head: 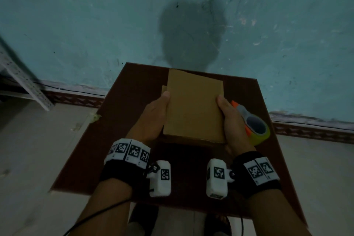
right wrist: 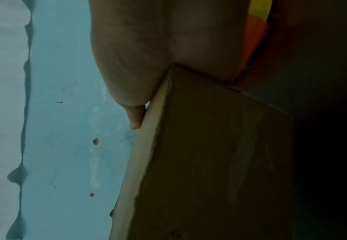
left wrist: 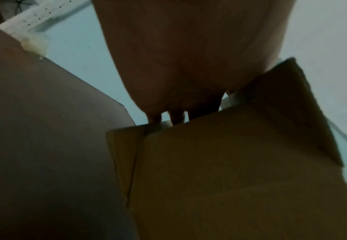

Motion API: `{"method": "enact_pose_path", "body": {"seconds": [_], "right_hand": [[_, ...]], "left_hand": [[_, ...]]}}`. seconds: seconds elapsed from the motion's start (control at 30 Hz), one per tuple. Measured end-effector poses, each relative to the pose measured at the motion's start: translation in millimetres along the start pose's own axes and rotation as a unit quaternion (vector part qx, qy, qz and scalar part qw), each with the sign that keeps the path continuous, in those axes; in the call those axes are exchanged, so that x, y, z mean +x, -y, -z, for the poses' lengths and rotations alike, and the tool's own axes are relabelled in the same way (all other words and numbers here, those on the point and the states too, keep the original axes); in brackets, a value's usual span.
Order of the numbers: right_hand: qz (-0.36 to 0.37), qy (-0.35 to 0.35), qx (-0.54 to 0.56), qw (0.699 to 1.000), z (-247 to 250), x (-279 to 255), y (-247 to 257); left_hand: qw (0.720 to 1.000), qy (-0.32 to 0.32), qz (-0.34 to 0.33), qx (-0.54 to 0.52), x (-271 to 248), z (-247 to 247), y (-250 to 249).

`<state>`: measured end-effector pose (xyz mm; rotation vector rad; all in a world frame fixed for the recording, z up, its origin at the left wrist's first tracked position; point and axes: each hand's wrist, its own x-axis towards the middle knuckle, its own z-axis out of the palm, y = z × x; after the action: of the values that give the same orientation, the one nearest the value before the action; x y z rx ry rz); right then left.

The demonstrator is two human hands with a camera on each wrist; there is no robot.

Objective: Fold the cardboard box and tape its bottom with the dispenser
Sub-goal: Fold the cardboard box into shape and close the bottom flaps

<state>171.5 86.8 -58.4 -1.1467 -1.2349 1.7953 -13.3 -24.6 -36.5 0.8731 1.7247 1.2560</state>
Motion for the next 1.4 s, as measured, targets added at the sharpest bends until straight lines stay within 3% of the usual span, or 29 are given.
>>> {"method": "enact_pose_path", "body": {"seconds": [0.07,0.13,0.3,0.43,0.63,0.8,1.0,1.17,1.4], "right_hand": [[0.001,0.002,0.001,1.0,0,-2,1],[-0.004,0.002,0.003,1.0,1,-2,3],[-0.035,-0.02,0.017,0.999,0,0,5],[-0.072,-0.019,0.047,0.996,2,-1,5],[-0.061,-0.018,0.046,0.997,1,-2,7],[-0.035,-0.027,0.043,0.998,-1,-2,5],[-0.01,-0.04,0.052,0.998,-1,-2,6],[-0.011,-0.028,0.04,0.999,0,-1,4],[-0.001,-0.027,0.013,1.0,4,1,4]], "left_hand": [[0.999,0.011,0.044,-0.022,-5,-4,-6],[0.998,0.008,0.045,-0.037,-5,-8,-9],[0.989,-0.123,-0.08,0.015,9,-10,3],[0.981,-0.164,-0.106,-0.008,11,-8,7],[0.988,-0.134,-0.057,0.044,1,-9,-3],[0.997,-0.032,0.047,0.046,2,-11,-4],[0.987,-0.149,-0.028,0.05,6,-9,-1],[0.985,-0.14,-0.036,0.093,7,-8,5],[0.993,-0.094,0.018,0.072,8,-10,-1]]}}
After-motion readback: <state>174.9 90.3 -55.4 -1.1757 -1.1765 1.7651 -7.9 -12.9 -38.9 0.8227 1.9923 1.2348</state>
